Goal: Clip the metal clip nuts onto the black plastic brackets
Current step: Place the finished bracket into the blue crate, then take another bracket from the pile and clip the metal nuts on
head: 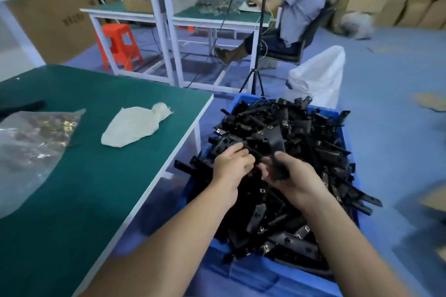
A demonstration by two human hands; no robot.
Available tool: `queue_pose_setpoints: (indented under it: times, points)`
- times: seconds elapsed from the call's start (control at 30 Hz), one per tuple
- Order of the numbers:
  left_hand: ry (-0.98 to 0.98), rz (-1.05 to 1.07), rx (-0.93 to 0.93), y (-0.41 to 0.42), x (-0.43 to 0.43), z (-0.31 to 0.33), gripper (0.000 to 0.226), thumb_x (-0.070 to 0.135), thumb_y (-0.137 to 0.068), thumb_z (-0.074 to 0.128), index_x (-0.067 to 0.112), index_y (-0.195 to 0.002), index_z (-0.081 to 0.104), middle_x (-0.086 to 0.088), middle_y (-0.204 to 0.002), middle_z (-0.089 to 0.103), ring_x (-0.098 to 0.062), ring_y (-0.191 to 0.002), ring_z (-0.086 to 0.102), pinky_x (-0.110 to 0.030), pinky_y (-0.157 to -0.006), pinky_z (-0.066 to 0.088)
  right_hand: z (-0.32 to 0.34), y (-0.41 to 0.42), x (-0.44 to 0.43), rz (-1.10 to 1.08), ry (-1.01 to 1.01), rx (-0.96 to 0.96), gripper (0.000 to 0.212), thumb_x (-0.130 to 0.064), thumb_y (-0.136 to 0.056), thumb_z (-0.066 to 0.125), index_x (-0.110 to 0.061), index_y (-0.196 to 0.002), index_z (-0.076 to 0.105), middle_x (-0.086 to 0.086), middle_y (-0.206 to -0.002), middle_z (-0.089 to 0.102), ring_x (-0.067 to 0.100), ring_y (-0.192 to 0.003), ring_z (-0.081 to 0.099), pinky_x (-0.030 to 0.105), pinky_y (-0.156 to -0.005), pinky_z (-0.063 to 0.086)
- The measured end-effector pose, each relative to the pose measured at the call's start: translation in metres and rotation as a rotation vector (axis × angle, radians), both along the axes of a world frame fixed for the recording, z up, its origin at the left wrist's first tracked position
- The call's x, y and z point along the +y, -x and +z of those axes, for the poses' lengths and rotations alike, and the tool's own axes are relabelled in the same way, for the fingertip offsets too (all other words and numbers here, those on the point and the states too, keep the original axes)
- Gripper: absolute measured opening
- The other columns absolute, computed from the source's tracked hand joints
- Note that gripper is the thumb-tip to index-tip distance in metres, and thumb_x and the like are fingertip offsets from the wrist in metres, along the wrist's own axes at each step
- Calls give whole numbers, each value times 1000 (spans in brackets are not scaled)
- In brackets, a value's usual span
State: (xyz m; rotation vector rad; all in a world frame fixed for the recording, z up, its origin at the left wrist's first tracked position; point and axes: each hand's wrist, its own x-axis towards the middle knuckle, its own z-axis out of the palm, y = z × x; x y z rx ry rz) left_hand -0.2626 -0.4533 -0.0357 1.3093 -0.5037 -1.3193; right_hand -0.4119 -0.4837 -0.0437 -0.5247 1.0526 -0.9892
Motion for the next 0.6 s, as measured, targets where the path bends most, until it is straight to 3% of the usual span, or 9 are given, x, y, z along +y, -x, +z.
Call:
queue_pose_setpoints:
  times: [0.1,0.17,0.23,0.3,0.37,0.53,0.6]
  points:
    - [-70,-22,26,5,-10,-8,43,5,-93,70,15,-133,63,-6,-112,72,-8,-94,68,-22,-78,56,-13,0,-16,50,-87,-128,44,-34,-100,63,4,-123,63,22,-120,70,31,-100,75,38,-71,62]
    - [-122,-40,13,4,-9,-19,33,10,-93,70,20,-125,67,-4,-99,77,-10,-88,70,-22,-75,54,-28,-7,-6,135,-126,-126,51,-30,-92,68,6,-128,61,22,-123,70,28,-99,75,34,-71,62]
    - [-156,-29,-16,-1,-5,-31,22,13,-94,69,22,-114,73,1,-87,78,-10,-78,70,-22,-69,52,-40,-14,6,143,-124,-150,44,-19,-83,73,4,-120,67,23,-122,71,24,-92,76,31,-72,62]
    - [-171,13,-17,-10,-2,-37,17,13,-94,69,20,-106,79,2,-78,75,-9,-69,67,-23,-64,49,-43,-28,20,103,-136,-198,22,-7,-87,69,3,-106,72,25,-121,71,23,-84,75,31,-74,62]
    - [-146,44,-63,-18,4,-37,18,12,-94,66,20,-97,82,2,-76,76,-6,-61,66,-23,-59,51,-38,-45,33,80,-146,-211,18,0,-89,63,7,-103,73,25,-110,73,22,-76,71,29,-75,60]
    - [147,75,-628,-51,21,-3,24,23,-95,65,39,-84,78,10,-74,76,-8,-66,72,-29,-56,58,4,-99,53,227,56,-153,21,5,-86,54,-2,-100,68,8,-78,62,15,-65,53,27,-63,46]
    - [218,122,-712,-75,29,22,18,30,-89,67,42,-78,76,12,-71,75,-7,-60,70,-32,-55,58,27,-124,56,266,149,-142,19,5,-85,52,-3,-98,63,8,-73,57,17,-63,50,29,-62,42]
